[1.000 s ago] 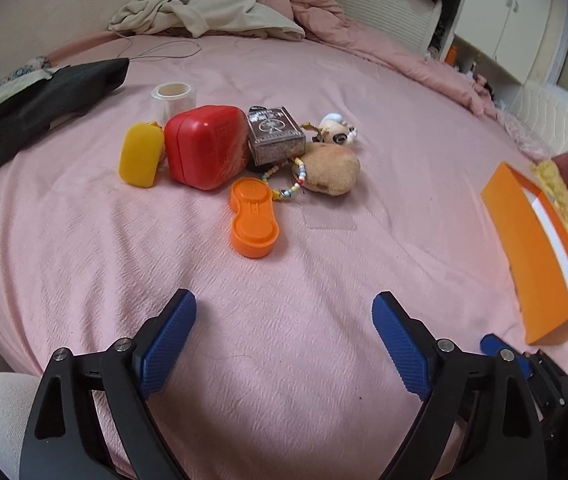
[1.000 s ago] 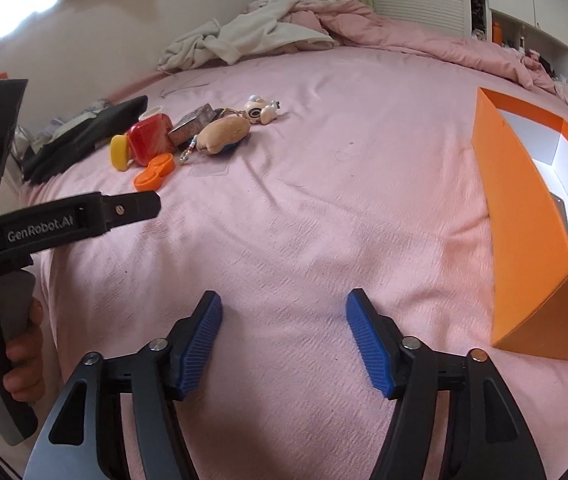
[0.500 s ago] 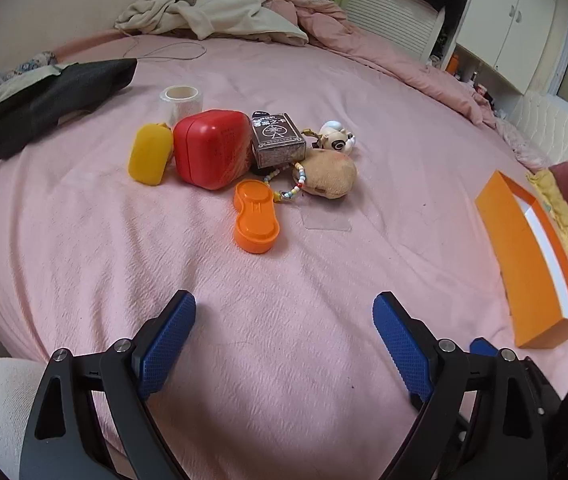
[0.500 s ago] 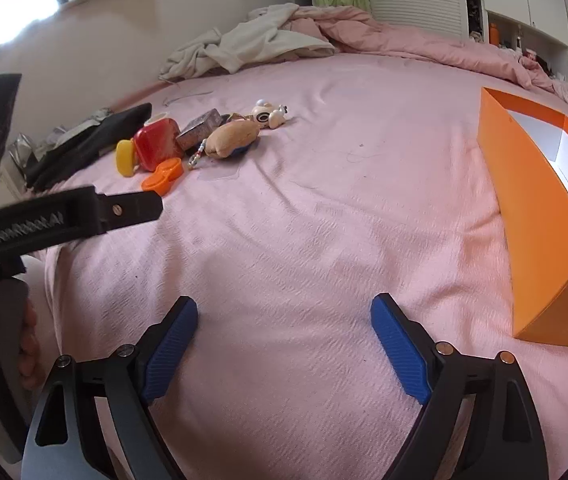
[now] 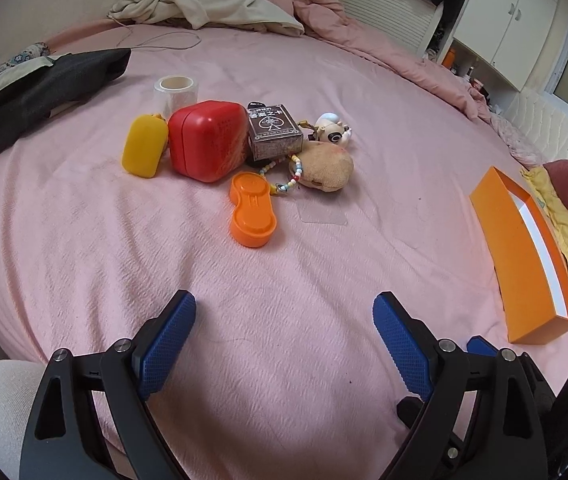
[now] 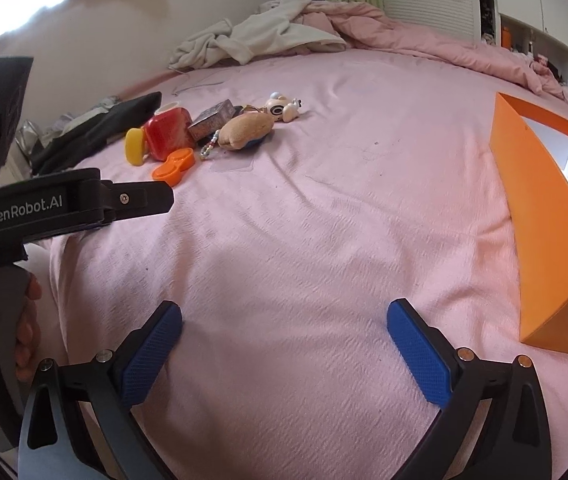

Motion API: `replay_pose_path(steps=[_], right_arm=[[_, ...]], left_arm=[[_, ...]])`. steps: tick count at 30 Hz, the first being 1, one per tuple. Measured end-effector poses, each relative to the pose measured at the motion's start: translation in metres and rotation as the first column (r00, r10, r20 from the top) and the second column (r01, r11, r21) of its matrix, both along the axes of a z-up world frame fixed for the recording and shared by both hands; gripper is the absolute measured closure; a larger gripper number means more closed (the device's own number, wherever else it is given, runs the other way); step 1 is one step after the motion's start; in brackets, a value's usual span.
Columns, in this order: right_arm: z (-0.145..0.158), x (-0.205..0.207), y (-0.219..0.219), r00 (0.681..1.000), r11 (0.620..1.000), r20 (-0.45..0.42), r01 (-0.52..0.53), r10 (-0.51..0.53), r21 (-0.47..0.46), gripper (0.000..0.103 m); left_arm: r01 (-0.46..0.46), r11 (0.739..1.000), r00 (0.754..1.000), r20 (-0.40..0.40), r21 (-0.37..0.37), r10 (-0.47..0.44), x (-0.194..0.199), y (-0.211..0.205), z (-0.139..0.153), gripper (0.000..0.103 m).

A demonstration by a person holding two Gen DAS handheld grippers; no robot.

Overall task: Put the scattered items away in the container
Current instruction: 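Move both open grippers toward the pile of items on the bed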

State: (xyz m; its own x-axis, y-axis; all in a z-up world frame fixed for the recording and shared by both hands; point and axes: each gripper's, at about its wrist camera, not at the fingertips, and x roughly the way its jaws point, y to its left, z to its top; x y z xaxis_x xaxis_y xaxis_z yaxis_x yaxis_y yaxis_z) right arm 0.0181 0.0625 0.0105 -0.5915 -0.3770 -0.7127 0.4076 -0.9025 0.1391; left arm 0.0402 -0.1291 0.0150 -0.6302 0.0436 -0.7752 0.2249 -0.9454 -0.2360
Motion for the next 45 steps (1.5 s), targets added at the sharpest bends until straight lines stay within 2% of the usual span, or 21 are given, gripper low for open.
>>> replay_pose_path(steps=[2,4,7,8,11,14,19,23,30,36,42,45], right_arm=[[0.002,0.004,-0.003,1.0,1.0,-0.017,0.013,-0.012,0.021,0.001],[0.005,0.007,-0.005,1.0,1.0,-0.028,0.014,-0.013,0.026,0.001],[0.011,0.008,-0.006,1.0,1.0,-0.03,0.003,-0.003,-0.002,0.007],[0.013,0.007,-0.007,1.0,1.0,-0.031,0.002,-0.002,-0.006,0.012],[0.021,0.002,-0.014,0.999,1.0,-0.032,-0.013,0.013,-0.009,0.013],[0.03,-0.003,-0.024,0.998,0.999,-0.05,-0.031,0.03,-0.01,0.013],[0.04,-0.016,-0.044,0.996,0.998,-0.052,-0.068,0.067,-0.012,0.013],[0.047,-0.024,-0.061,0.993,0.996,-0.068,-0.093,0.092,-0.014,0.013],[0.042,-0.03,-0.071,0.995,0.996,-0.044,-0.093,0.092,-0.013,0.013],[0.035,-0.036,-0.064,0.997,0.997,-0.015,-0.07,0.07,-0.023,0.013],[0.033,-0.042,-0.07,0.998,0.997,0.0,-0.07,0.07,-0.025,0.013],[0.035,-0.046,-0.083,0.995,0.995,-0.002,-0.095,0.095,-0.028,0.013]], left_arm=[[-0.006,1.0,1.0,-0.011,-0.015,0.006,0.002,0.0,0.004,0.013],[-0.013,0.999,0.998,-0.058,-0.03,0.012,0.009,-0.004,0.014,0.013],[-0.013,1.0,0.993,-0.119,-0.028,0.009,0.018,-0.015,0.032,0.013],[-0.013,1.0,0.99,-0.137,-0.015,0.011,0.02,-0.023,0.039,0.013],[-0.022,0.999,0.973,-0.23,0.047,0.033,0.03,-0.051,0.061,0.012],[-0.061,0.996,0.967,-0.246,0.058,0.074,0.032,-0.078,0.079,0.012],[-0.058,0.996,0.981,-0.187,-0.062,0.046,0.024,-0.107,0.094,0.012],[-0.087,0.987,0.993,-0.097,-0.135,0.074,0.016,-0.117,0.086,0.012],[-0.094,0.989,0.993,-0.077,-0.115,0.085,0.012,-0.117,0.079,0.012],[-0.062,0.991,0.996,-0.069,-0.116,0.054,0.004,-0.115,0.075,0.012],[-0.013,0.995,0.999,-0.033,-0.098,0.009,-0.008,-0.115,0.066,0.012],[-0.02,0.995,1.0,-0.004,-0.099,0.02,-0.016,-0.125,0.062,0.012]])
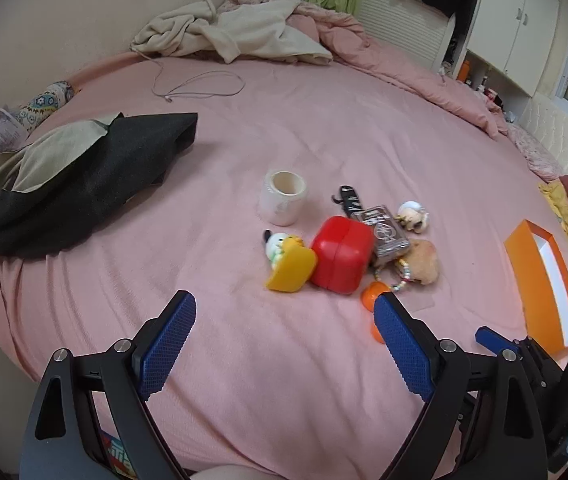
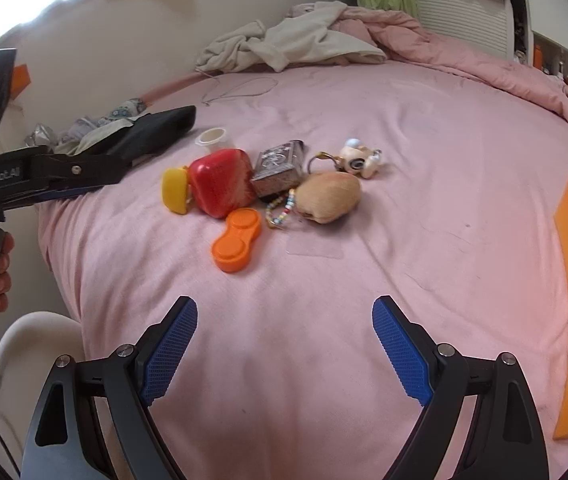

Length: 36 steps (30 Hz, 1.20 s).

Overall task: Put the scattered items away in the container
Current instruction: 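Move both open grippers toward the pile of items on the bed, then grasp the orange caps with the right gripper while the left gripper grasps the yellow duck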

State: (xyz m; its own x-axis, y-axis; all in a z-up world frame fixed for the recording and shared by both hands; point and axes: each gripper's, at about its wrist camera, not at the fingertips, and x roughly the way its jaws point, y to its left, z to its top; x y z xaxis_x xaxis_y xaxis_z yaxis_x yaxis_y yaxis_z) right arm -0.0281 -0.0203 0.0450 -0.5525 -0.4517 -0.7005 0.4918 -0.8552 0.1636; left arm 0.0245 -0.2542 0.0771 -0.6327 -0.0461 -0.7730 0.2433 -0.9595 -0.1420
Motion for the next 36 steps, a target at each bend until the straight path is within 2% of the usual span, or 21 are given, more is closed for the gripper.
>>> replay_pose_path(steps=[3,6,10,11,12,13,14,15,17,19,22,23,24,26,29,32,34,36], right_arm=[[0.0,-0.007,-0.017,1.0,1.0,0.0,-0.027,0.027,0.004,0.014],[-0.004,-0.021,-0.038,0.998,0.999,0.028,-0.053,0.053,0.007,0.025],[-0.013,-0.039,-0.064,0.995,0.997,0.069,-0.071,0.07,0.018,0.046],[-0.016,-0.043,-0.07,0.994,0.997,0.077,-0.076,0.073,0.035,0.053],[-0.021,-0.046,-0.075,0.994,0.995,0.088,-0.074,0.068,0.064,0.056],[-0.023,-0.049,-0.075,0.994,0.996,0.095,-0.068,0.062,0.06,0.06],[-0.023,-0.051,-0.073,0.993,0.998,0.104,-0.057,0.052,0.041,0.073],[-0.023,-0.053,-0.068,0.993,0.999,0.114,-0.043,0.04,0.023,0.077],[-0.024,-0.055,-0.055,0.99,0.999,0.135,-0.043,0.046,-0.028,0.077],[-0.024,-0.048,-0.045,0.992,0.999,0.117,-0.049,0.051,-0.02,0.077],[-0.024,-0.035,-0.027,0.993,0.999,0.102,-0.05,0.052,-0.019,0.076],[-0.024,-0.031,-0.02,0.994,0.998,0.096,-0.05,0.052,-0.023,0.077],[-0.025,-0.027,-0.013,0.995,0.999,0.09,-0.043,0.045,-0.017,0.077],[-0.027,-0.023,-0.002,0.995,0.999,0.097,-0.027,0.031,-0.036,0.076],[-0.028,-0.023,0.013,0.993,0.996,0.121,0.006,0.005,-0.09,0.076],[-0.028,-0.021,0.014,0.993,0.996,0.114,0.01,0.0,-0.087,0.076],[-0.028,-0.02,0.013,0.994,0.997,0.109,0.011,-0.002,-0.08,0.076],[-0.029,-0.019,0.014,0.994,0.996,0.111,0.013,-0.004,-0.084,0.076]], left_arm=[[-0.039,0.999,0.999,-0.005,-0.026,0.039,0.002,-0.015,0.001,0.012],[-0.076,0.997,0.997,-0.01,0.019,0.076,0.008,-0.032,-0.002,0.012],[-0.093,0.995,0.996,0.013,0.044,0.093,0.01,-0.044,-0.012,0.012],[-0.094,0.994,0.995,0.021,0.047,0.093,0.008,-0.047,-0.014,0.012],[-0.094,0.994,0.995,0.028,0.056,0.093,0.007,-0.048,-0.016,0.012],[-0.09,0.994,0.996,0.034,0.066,0.088,0.004,-0.05,-0.017,0.012],[-0.079,0.994,0.996,0.036,0.073,0.076,0.001,-0.05,-0.018,0.012],[-0.062,0.995,0.997,0.039,0.075,0.059,-0.002,-0.049,-0.019,0.012],[-0.014,0.999,0.999,0.049,0.05,0.012,-0.013,-0.043,-0.02,0.012],[0.062,0.998,0.996,0.07,0.027,-0.063,-0.024,-0.032,-0.023,0.013],[0.176,0.984,0.978,0.112,0.027,-0.178,-0.041,-0.016,-0.03,0.013],[0.224,0.974,0.967,0.117,0.039,-0.227,-0.048,-0.011,-0.033,0.019],[0.252,0.967,0.958,0.127,0.047,-0.256,-0.053,-0.009,-0.036,0.032],[0.287,0.957,0.941,0.173,0.042,-0.29,-0.066,-0.008,-0.046,0.05],[0.305,0.952,0.931,0.209,0.002,-0.299,-0.079,-0.012,-0.058,0.051],[0.353,0.935,0.923,0.173,-0.03,-0.343,-0.082,-0.009,-0.057,0.051],[0.391,0.92,0.908,0.175,-0.037,-0.38,-0.085,-0.005,-0.06,0.051],[0.408,0.911,0.904,0.165,-0.055,-0.395,-0.087,-0.004,-0.062,0.051]])
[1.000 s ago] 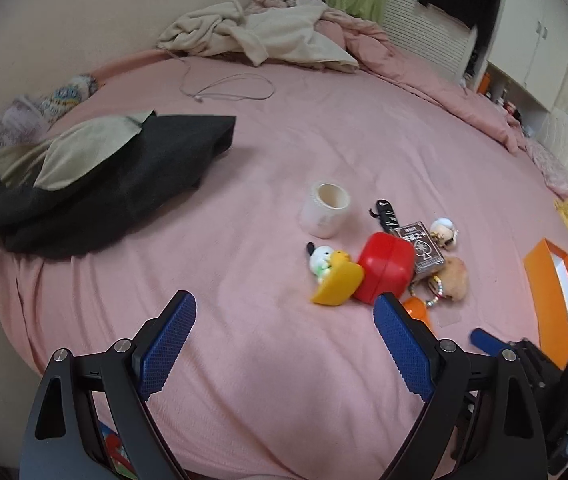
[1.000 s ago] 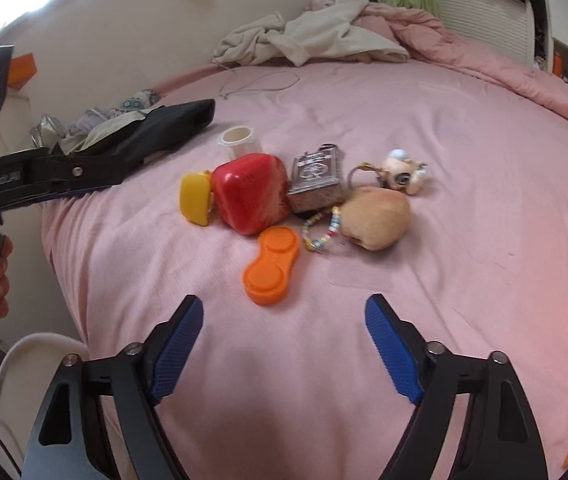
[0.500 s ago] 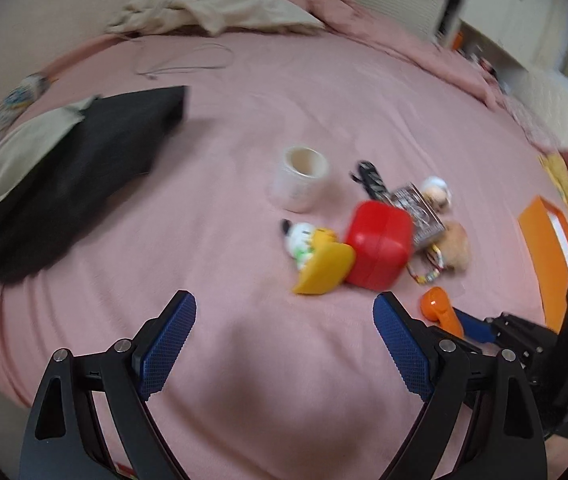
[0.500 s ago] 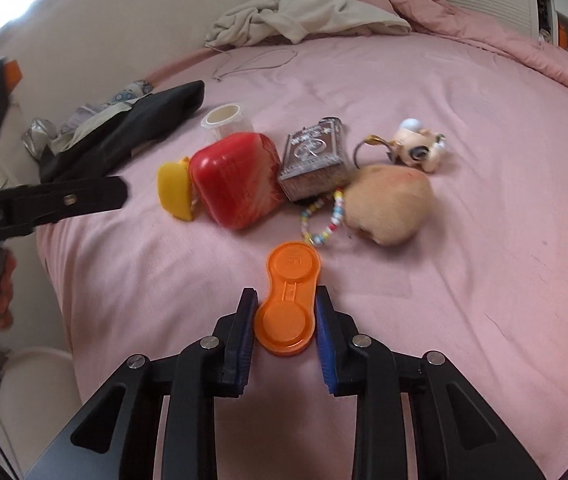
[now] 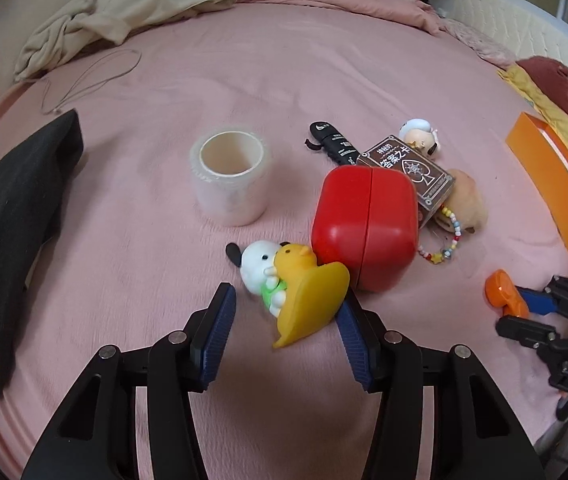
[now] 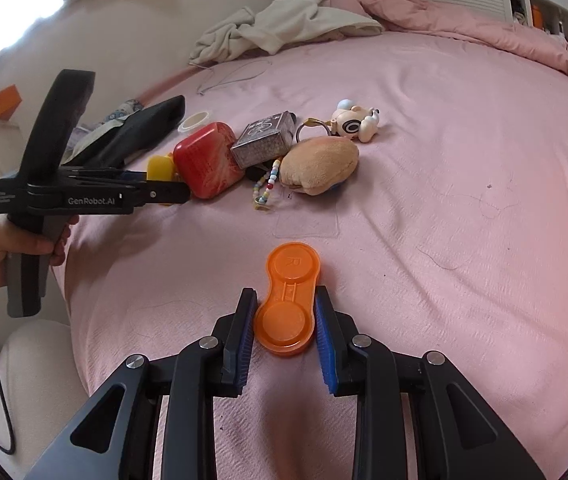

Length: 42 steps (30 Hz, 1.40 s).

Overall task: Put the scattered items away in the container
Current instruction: 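Grasp the orange caps with the right gripper while the left gripper grasps the yellow duck, then carry the orange caps and yellow duck over the orange box and lower them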

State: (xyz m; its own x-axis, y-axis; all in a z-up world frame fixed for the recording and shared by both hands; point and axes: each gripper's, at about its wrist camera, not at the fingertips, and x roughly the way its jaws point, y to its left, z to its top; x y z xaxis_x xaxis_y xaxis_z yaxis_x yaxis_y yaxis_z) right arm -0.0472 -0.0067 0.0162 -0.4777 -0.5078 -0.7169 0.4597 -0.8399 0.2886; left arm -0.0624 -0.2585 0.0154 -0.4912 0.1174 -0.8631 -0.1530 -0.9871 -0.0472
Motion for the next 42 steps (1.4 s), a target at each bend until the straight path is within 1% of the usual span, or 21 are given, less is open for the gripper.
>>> replay_pose_path(steps=[1,3,4,5,6,7,10,13,17,18,20,21,25,28,30,32,34,36,38,39,42], right_arm=[[0.0,0.0,0.001,1.0,1.0,0.002,0.001,-0.001,-0.005,0.076],[0.0,-0.001,0.001,1.0,1.0,0.004,0.002,-0.002,-0.009,0.076],[0.0,-0.001,0.0,1.0,1.0,0.003,0.003,-0.003,-0.008,0.076],[0.0,-0.001,0.0,1.0,1.0,0.001,0.003,-0.003,-0.007,0.077],[-0.001,-0.001,0.001,1.0,1.0,-0.001,0.003,-0.003,-0.006,0.077],[-0.001,-0.001,0.001,1.0,1.0,-0.002,0.003,-0.003,-0.005,0.077],[-0.001,0.0,-0.001,1.0,1.0,-0.006,0.005,-0.005,0.0,0.077],[0.0,0.002,0.002,1.0,1.0,-0.009,0.019,-0.019,0.002,0.077],[0.003,0.012,0.012,0.999,0.999,-0.022,0.035,-0.035,0.005,0.077],[0.004,0.016,0.016,0.999,0.999,-0.025,0.036,-0.036,0.006,0.077],[0.006,0.024,0.026,0.999,0.999,-0.036,0.041,-0.041,0.01,0.077],[0.008,0.028,0.032,0.998,0.999,-0.04,0.045,-0.044,0.01,0.077],[0.019,0.043,0.061,0.995,0.997,-0.067,0.073,-0.073,-0.002,0.077],[0.035,0.054,0.083,0.987,0.995,-0.123,0.099,-0.099,-0.006,0.077],[0.051,0.061,0.103,0.975,0.992,-0.18,0.129,-0.128,-0.005,0.077],[0.067,0.065,0.127,0.958,0.983,-0.222,0.182,-0.182,-0.022,0.077],[0.078,0.064,0.154,0.937,0.967,-0.243,0.254,-0.252,-0.023,0.077],[0.083,0.061,0.182,0.912,0.943,-0.246,0.334,-0.327,-0.018,0.077],[0.083,0.055,0.204,0.895,0.919,-0.223,0.394,-0.386,-0.013,0.077],[0.082,0.052,0.215,0.887,0.908,-0.207,0.419,-0.412,-0.012,0.077],[0.078,0.047,0.238,0.877,0.891,-0.174,0.454,-0.447,-0.002,0.077]], left_arm=[[-0.003,1.0,1.0,-0.009,0.005,0.003,-0.001,0.0,0.0,0.053],[-0.057,0.998,0.998,-0.037,0.034,0.058,0.0,-0.006,0.002,0.066],[-0.094,0.994,0.994,-0.047,0.062,0.097,0.002,-0.012,0.002,0.068],[-0.117,0.99,0.991,-0.052,0.084,0.122,0.005,-0.02,0.003,0.073],[-0.125,0.987,0.99,-0.048,0.099,0.13,0.006,-0.024,0.002,0.073],[-0.13,0.983,0.99,-0.035,0.131,0.136,0.007,-0.03,0.001,0.073],[-0.136,0.975,0.99,-0.016,0.177,0.141,0.005,-0.038,-0.005,0.073],[-0.13,0.976,0.99,-0.024,0.172,0.136,0.006,-0.037,-0.006,0.073],[-0.123,0.992,0.99,-0.066,0.038,0.125,0.018,-0.019,0.005,0.073],[-0.123,0.992,0.99,-0.069,0.031,0.125,0.022,-0.017,0.008,0.073],[-0.145,0.989,0.987,-0.073,0.025,0.147,0.033,-0.019,0.015,0.073],[-0.155,0.987,0.984,-0.086,0.034,0.157,0.041,-0.02,0.021,0.073],[-0.143,0.985,0.976,-0.148,0.1,0.157,0.067,-0.011,0.049,0.073],[-0.093,0.988,0.979,-0.17,0.122,0.113,0.074,0.019,0.063,0.073],[-0.036,0.987,0.982,-0.177,0.156,0.064,0.073,0.051,0.07,0.073],[0.033,0.98,0.985,-0.172,0.197,0.002,0.068,0.091,0.075,0.073],[0.1,0.97,0.981,-0.185,0.222,-0.059,0.059,0.131,0.079,0.073],[0.153,0.954,0.975,-0.194,0.258,-0.104,0.051,0.167,0.082,0.073],[0.203,0.935,0.969,-0.197,0.292,-0.149,0.039,0.209,0.085,0.073],[0.227,0.928,0.965,-0.2,0.295,-0.172,0.032,0.226,0.087,0.073],[0.271,0.913,0.956,-0.195,0.305,-0.218,0.007,0.275,0.094,0.073]])
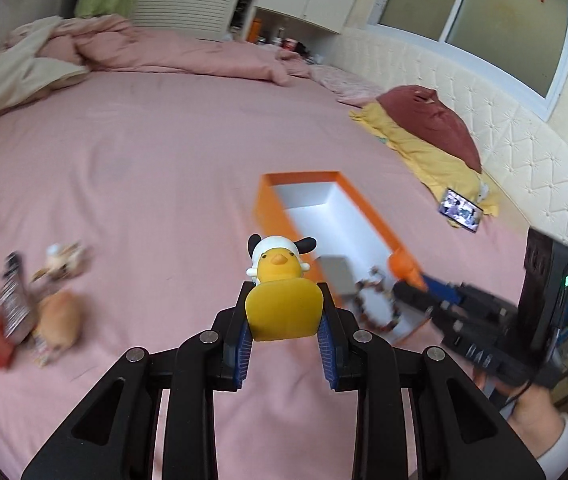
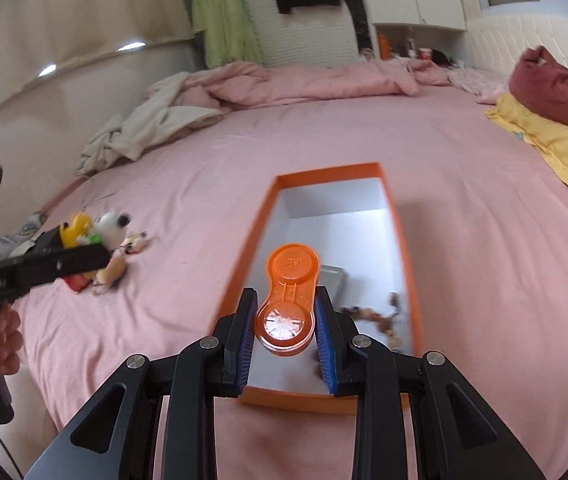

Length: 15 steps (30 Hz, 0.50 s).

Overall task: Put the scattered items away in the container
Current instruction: 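Carry the orange caps and yellow duck over the orange box and lower them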

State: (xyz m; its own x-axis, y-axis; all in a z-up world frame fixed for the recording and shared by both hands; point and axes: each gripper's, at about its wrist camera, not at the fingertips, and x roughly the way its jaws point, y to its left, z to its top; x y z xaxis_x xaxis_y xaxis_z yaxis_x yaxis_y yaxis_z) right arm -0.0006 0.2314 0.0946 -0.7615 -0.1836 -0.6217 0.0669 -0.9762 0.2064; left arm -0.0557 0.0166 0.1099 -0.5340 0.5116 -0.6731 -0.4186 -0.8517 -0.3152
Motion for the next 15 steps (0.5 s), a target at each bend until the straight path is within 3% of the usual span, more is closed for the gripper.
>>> replay_pose_path(steps=[8,15], right_arm=[[-0.018,-0.01,0.007,0.995,0.997,0.075,-0.068,0.066,0.029,0.076],[-0.026,-0.008,0.01,0.996,0.994,0.061,-0.067,0.062,0.087,0.076]], left_arm=[[0.008,0.999,0.997,0.073,-0.046,-0.005,-0.079,0.076,-0.006,0.073],[0.026,0.99,0.993,0.115,-0.14,-0.009,-0.099,0.108,-0.028,0.073]])
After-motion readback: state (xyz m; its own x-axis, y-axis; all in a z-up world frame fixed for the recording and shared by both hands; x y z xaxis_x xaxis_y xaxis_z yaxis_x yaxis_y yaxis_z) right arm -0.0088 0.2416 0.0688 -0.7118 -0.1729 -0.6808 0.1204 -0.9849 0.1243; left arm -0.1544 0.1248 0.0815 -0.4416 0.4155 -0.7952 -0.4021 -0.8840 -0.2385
